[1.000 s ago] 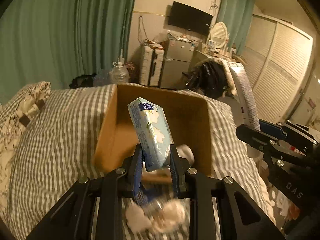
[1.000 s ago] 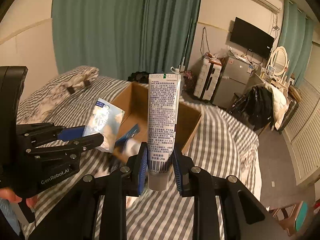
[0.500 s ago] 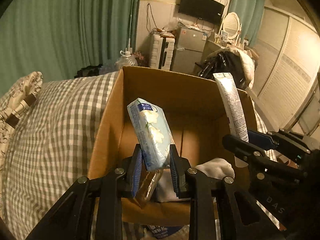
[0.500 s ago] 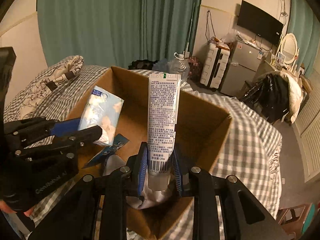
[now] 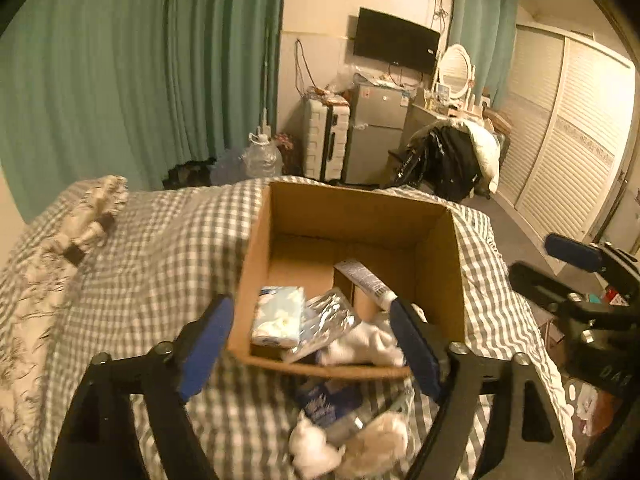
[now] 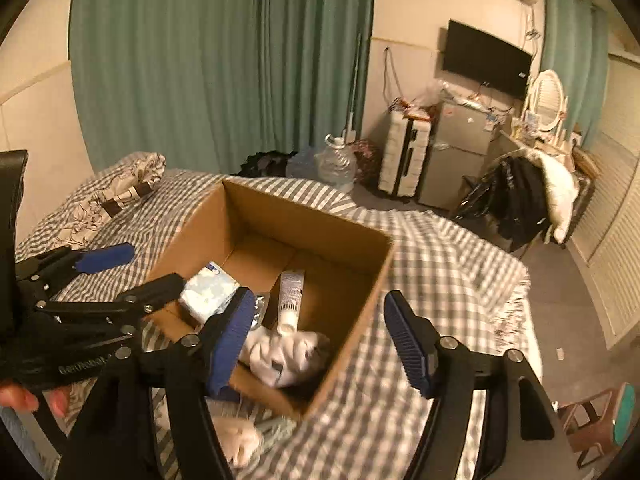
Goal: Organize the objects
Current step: 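Carry the tissue packet and toothpaste tube into the box and release both, then move both grippers back over the remaining items beside the box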
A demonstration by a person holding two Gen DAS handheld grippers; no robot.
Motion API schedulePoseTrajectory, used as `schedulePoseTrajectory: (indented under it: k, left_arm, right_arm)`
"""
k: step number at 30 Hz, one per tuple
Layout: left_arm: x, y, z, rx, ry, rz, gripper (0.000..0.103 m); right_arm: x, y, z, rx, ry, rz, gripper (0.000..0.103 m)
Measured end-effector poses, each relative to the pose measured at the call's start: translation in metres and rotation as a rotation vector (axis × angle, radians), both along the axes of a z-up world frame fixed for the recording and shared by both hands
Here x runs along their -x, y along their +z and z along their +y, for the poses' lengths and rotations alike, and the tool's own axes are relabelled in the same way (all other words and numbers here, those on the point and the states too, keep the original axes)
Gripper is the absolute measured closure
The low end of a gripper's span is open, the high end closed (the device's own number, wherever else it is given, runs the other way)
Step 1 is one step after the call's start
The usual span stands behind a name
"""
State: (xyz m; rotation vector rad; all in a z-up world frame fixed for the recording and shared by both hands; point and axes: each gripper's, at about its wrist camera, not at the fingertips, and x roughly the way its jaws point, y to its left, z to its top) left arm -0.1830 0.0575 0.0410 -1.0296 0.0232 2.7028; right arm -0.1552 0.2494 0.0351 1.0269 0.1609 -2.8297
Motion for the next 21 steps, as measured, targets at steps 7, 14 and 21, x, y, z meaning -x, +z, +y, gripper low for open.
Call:
schedulePoseTrajectory:
  k: [7, 14, 21]
  left_arm:
    - [-0.059, 0.023, -0.032, -0.009, 0.052, 0.018, 0.008]
    - [-0.098, 0.007, -0.056, 0.013, 0.098, 0.022, 0.005]
    - [-0.118, -0.056, -0.064, 0.041, 0.145, -0.045, 0.005]
  right_arm:
    - [-0.076, 0.042, -0.004, -0.065, -0.044, 0.046, 0.010]
    - [-0.134, 0.047, -0.010, -0.112, -0.081, 0.080, 0.002]
    - [-0.157, -0.009, -0.017, -0.096, -0.123, 0.038, 0.000]
